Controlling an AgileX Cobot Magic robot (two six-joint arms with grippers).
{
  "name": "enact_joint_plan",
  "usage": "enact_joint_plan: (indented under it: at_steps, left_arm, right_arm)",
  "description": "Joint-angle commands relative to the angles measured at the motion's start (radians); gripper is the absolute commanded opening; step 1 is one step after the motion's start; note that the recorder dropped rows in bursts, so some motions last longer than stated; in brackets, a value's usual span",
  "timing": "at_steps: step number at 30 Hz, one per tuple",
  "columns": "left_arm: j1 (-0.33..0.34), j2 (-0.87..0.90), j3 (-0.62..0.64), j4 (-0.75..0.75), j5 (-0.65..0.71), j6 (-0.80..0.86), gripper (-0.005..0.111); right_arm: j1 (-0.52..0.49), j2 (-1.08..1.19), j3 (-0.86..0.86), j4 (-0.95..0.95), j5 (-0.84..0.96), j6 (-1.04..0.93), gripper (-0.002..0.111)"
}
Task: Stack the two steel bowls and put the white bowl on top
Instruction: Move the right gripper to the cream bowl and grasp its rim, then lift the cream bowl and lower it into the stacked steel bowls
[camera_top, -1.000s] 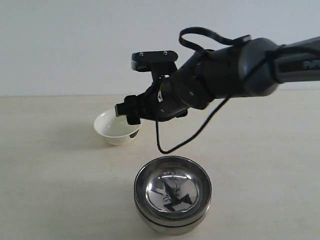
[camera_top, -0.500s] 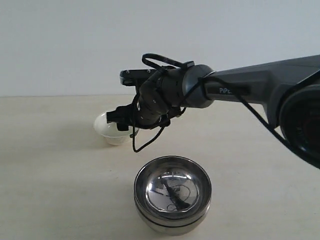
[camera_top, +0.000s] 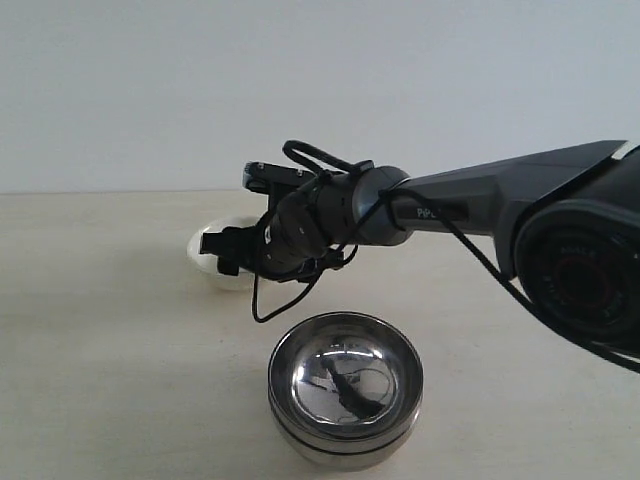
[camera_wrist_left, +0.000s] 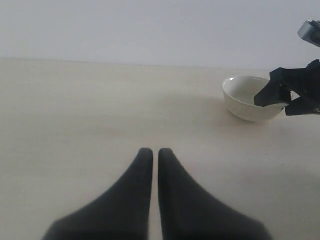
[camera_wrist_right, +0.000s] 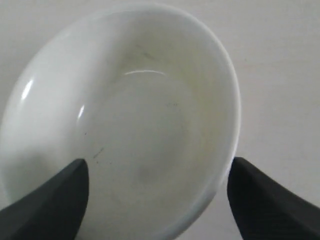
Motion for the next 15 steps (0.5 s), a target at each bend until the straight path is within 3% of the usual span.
enact_joint_plan:
  at_steps: [1, 2, 3, 4, 5, 7, 15]
  left_arm:
    - [-0.005, -0.003, 0.003, 0.0, -0.008, -0.005, 0.004]
    - [-0.005, -0.003, 0.003, 0.0, -0.008, -0.005, 0.004]
    - [-0.005, -0.003, 0.003, 0.0, -0.008, -0.005, 0.004]
    - [-0.005, -0.003, 0.003, 0.0, -0.008, -0.005, 0.004]
    - [-0.005, -0.003, 0.003, 0.0, -0.008, -0.005, 0.004]
    - [-0.005, -0.003, 0.003, 0.0, -0.008, -0.005, 0.004]
    - [-0.005, -0.003, 0.003, 0.0, -0.008, -0.005, 0.004]
  right_arm:
    - [-0.001, 0.019, -0.006, 0.005, -0.035, 0.021, 0.066]
    - [-0.001, 0.019, -0.006, 0.005, -0.043, 0.021, 0.061]
    - [-0.001, 0.019, -0.006, 0.005, -0.054, 0.021, 0.046]
    - [-0.001, 0.019, -0.006, 0.005, -0.056, 0.021, 0.039]
    - [-0.001, 0.019, -0.006, 0.005, -0.054, 0.008, 0.02]
    - [-0.001, 0.019, -0.006, 0.005, -0.054, -0.016, 0.0]
    - [0.001, -0.103, -0.006, 0.005, 0.065, -0.124, 0.0]
